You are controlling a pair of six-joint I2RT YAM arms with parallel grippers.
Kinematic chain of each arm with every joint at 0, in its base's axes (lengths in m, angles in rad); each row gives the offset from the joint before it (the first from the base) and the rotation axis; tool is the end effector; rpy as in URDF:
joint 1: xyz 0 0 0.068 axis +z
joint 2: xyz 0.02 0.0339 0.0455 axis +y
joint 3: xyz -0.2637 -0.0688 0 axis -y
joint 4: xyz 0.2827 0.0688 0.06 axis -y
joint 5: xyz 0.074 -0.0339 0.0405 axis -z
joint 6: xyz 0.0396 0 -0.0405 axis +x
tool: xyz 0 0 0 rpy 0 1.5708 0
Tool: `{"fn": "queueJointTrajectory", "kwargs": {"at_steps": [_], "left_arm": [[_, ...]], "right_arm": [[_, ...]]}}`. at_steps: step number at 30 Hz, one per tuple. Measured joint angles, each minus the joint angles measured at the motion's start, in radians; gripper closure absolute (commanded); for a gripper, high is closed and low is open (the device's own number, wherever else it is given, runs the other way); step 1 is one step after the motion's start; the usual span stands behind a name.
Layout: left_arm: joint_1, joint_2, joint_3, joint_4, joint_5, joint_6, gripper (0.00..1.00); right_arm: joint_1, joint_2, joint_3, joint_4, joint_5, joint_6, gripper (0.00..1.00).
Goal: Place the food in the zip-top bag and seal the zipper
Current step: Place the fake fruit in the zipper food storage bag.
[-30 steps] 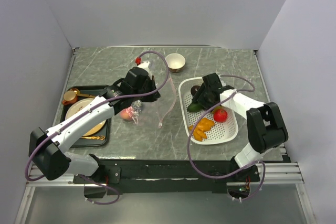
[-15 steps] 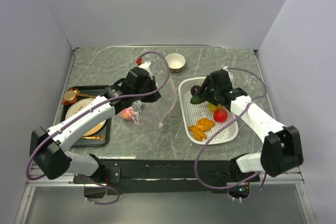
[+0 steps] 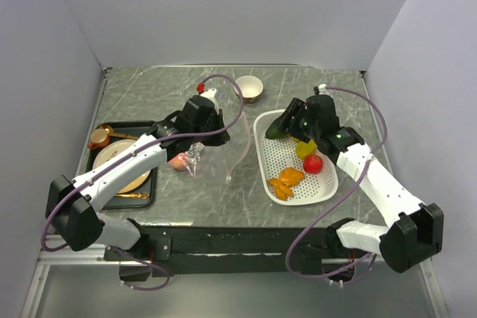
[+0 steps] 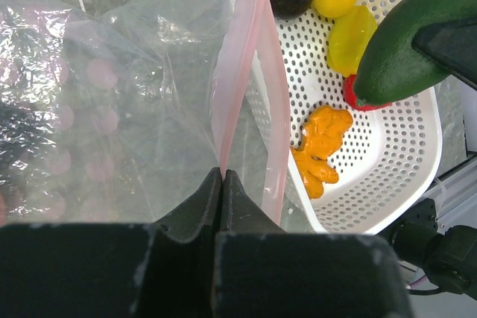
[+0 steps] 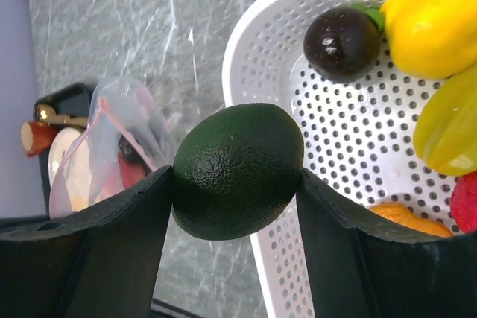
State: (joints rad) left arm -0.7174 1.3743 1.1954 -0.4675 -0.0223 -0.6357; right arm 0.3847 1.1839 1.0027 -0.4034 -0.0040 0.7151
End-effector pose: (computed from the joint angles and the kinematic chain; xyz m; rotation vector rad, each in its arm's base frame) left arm 0.2628 -0.2282 0.3124 0.0817 2.3126 -0.7017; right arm 0.2818 0.1143 0.3031 0.3636 2.1957 0.6288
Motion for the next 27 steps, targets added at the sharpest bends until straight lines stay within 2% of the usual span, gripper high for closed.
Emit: {"fn": "queueJointTrajectory", "kwargs": {"at_steps": [6, 12, 27], "left_arm": [[0.0, 0.004, 0.0, 0.002, 0.0, 0.0, 0.99], [0.0, 0.005, 0.0, 0.012, 0.001, -0.003, 0.99], [0.0, -0.001, 0.0, 0.015, 0.008, -0.004, 0.99]], "right_arm": [[0.041, 0.01, 0.023, -0.001, -0.051, -0.042, 0.55], [0.141, 0.051, 0.112, 0.001, -0.077, -0.103, 0.55], [0.257, 0.235, 0.23, -0.033, -0.076, -0.134, 0.5]]}}
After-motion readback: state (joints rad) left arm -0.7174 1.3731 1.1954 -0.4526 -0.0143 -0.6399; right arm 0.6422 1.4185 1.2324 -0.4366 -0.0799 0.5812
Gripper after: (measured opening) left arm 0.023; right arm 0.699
